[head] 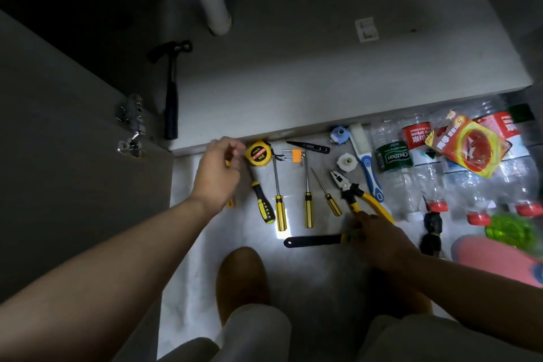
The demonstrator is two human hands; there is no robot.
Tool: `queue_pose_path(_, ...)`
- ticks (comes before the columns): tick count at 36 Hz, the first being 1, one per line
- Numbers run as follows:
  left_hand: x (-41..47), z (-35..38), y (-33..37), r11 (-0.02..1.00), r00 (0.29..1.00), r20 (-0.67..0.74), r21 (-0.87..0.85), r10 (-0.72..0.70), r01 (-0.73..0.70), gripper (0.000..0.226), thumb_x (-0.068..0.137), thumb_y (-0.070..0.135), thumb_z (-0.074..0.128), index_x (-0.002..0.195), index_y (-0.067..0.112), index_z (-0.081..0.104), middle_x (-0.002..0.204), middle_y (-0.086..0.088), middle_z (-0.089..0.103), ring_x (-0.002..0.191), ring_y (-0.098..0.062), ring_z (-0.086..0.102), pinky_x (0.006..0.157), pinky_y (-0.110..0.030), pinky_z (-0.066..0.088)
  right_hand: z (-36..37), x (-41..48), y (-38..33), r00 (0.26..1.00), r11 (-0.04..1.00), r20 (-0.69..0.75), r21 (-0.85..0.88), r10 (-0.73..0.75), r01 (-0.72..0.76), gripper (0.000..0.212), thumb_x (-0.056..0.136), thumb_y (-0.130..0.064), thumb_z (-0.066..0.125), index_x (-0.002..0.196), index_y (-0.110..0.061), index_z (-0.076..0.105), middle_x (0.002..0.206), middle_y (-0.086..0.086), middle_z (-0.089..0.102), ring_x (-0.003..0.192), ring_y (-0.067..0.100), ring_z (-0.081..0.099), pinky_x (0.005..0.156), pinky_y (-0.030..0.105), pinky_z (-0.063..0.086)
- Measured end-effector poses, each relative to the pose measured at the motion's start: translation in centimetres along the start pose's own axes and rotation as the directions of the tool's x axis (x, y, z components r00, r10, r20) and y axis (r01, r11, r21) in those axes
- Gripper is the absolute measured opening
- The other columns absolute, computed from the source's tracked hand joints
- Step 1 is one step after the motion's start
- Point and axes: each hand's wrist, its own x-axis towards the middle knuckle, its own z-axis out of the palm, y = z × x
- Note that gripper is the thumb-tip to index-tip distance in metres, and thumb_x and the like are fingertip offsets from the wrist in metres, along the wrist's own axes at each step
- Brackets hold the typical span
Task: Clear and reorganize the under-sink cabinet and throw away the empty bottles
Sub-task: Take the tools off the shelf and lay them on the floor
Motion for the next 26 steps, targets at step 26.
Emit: queue_pose_path(26, 12.2, -3.6, 0.3, 0.824, 0.815, -0.319, 0.151, -0.483, 0.547, 0.047, 0.089, 0.015, 0.057, 0.134, 0.002, 0.055, 0.141, -0.022, 0.052, 0.132, -0.041, 0.048, 0.112, -0.040, 0.042, -9.3, 2.6, -8.9, 0.916, 0.911, -0.136, 0.125, -0.376, 0.393, 0.020, 0.095, -0.009, 0.058, 0.102, -0.025, 0.069, 0.088, -0.007, 0.069, 0.076, 0.003, 0.067, 0.065, 0.017, 0.053)
